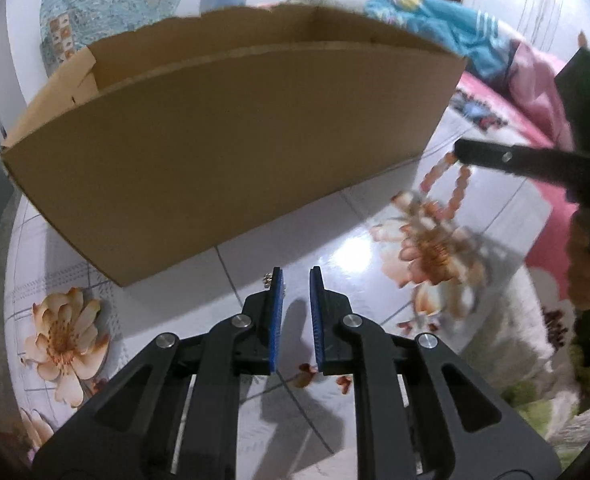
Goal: Organize jewelry
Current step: 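Lift the bracelet with the right tool while the left tool lifts the charm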
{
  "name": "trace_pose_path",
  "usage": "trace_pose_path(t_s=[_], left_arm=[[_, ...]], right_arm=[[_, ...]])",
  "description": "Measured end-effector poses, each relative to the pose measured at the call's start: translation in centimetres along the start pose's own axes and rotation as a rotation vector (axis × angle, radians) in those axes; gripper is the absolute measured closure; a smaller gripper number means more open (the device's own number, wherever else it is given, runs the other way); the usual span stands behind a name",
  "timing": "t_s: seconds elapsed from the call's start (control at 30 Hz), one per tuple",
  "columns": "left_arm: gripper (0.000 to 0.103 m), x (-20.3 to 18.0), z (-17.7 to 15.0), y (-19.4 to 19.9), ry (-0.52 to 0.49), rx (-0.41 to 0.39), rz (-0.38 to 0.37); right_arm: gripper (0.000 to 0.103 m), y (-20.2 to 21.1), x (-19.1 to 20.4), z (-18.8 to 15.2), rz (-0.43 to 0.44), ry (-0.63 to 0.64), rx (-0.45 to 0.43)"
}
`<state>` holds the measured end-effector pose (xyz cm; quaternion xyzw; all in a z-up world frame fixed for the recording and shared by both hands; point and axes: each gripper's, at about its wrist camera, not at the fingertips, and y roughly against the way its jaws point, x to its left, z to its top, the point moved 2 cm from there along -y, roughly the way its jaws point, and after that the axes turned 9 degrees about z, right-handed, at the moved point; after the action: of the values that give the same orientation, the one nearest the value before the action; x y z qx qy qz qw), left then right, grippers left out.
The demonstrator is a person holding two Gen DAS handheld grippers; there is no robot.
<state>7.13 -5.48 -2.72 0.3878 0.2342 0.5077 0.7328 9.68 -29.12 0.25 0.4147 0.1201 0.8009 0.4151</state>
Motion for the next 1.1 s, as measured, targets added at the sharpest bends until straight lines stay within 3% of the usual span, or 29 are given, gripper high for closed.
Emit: trace_pose_path(t_s=[0.3, 0.47, 0.6, 0.87, 1.0, 1.1], left_arm=[[0.091, -0.2, 0.7, -0.9, -0.04, 0.025, 0.063], [0.103, -0.4, 1.0, -1.2, -0.048, 0.025, 0.101], [0.103, 0.7, 0.8, -1.0, 0.011, 0.025, 0.065], [0.103, 2.7, 1.0, 2.9, 0.105, -0.061, -0.038], [0.103, 3.0, 1.1, 4.6, 0.111, -0.102, -0.05], [0.103, 2.4, 1.1, 4.4, 0.095, -0.089, -0.053]], right_arm=[[0.093, -0.3, -1.2, -0.2, 0.032, -0.03, 0.002], [0.093, -0.1, -1.5, -0.4, 0.04, -0.041, -0.005], [0.093, 0.1, -1.4, -0.4, 0.042, -0.043, -0.01], [0.093, 0.8, -1.0, -0.2, 0.06, -0.038, -0.029], [0.093, 1.2, -0.4, -0.1, 0.072, -0.032, -0.04], [0.093, 1.4, -0.2, -0.1, 0.076, -0.03, -0.045]])
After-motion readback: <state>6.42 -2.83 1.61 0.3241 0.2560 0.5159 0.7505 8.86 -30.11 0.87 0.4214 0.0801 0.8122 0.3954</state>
